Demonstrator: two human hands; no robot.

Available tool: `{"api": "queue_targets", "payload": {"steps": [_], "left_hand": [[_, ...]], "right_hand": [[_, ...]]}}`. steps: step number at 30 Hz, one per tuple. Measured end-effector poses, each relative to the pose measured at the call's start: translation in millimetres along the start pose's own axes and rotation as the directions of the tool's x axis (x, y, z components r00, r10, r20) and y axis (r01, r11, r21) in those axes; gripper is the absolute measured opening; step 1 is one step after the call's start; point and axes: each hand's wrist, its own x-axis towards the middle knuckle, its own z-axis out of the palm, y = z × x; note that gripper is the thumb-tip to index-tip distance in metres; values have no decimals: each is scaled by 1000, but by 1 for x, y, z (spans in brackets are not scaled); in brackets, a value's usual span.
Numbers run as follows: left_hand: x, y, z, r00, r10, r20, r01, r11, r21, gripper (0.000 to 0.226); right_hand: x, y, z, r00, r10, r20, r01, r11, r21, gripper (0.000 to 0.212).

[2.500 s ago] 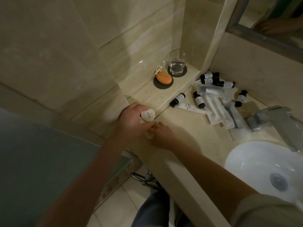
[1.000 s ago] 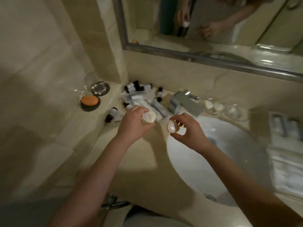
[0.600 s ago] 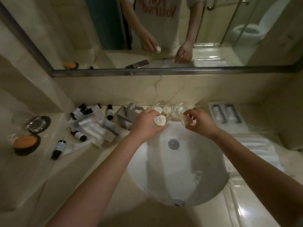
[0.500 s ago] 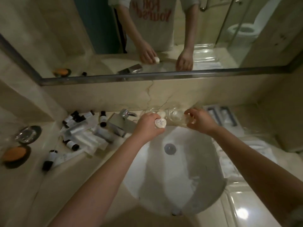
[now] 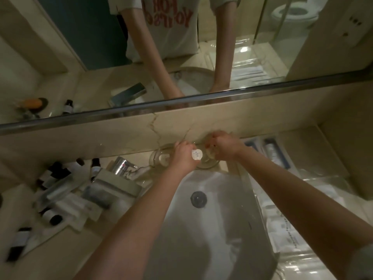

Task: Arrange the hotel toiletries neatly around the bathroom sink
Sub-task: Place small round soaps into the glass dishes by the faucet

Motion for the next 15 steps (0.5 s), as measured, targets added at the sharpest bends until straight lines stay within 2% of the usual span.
{"api": "queue_targets", "payload": {"steps": [8, 11, 15], "left_hand": [[12, -1, 10, 999, -21, 43, 18, 998, 52, 44], [12, -2, 8, 998, -29, 52, 28, 999, 24, 50], [11, -5, 8, 998, -32, 61, 32, 999, 8, 55]], "right_hand": [[10, 0, 6, 997, 15, 79, -11, 999, -43, 51], [9, 1, 9, 996, 11, 84, -12, 1000, 16, 57], [1, -2, 12, 996, 84, -21, -80, 989, 125, 76]]}}
